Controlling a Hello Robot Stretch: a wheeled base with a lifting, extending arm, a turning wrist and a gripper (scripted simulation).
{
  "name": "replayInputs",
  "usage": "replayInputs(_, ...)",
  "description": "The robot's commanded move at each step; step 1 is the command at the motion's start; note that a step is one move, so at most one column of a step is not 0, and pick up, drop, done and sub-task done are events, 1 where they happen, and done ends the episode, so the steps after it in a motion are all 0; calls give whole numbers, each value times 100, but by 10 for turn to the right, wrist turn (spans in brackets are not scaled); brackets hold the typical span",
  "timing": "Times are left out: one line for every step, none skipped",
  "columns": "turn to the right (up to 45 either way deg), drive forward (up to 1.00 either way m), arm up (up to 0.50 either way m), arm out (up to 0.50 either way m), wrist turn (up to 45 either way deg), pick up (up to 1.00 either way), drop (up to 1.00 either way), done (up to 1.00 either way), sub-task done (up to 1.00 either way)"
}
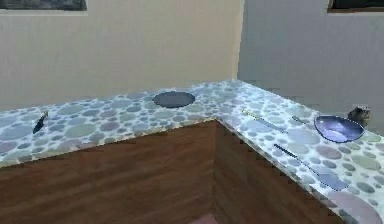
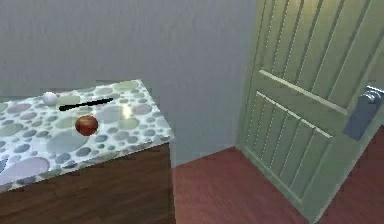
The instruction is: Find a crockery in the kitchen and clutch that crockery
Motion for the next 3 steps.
replayInputs(450,0,0,0,0,0,0,0,0)
replayInputs(450,0,0,0,0,0,0,0,0)
replayInputs(180,0,0,0,0,0,0,0,0)
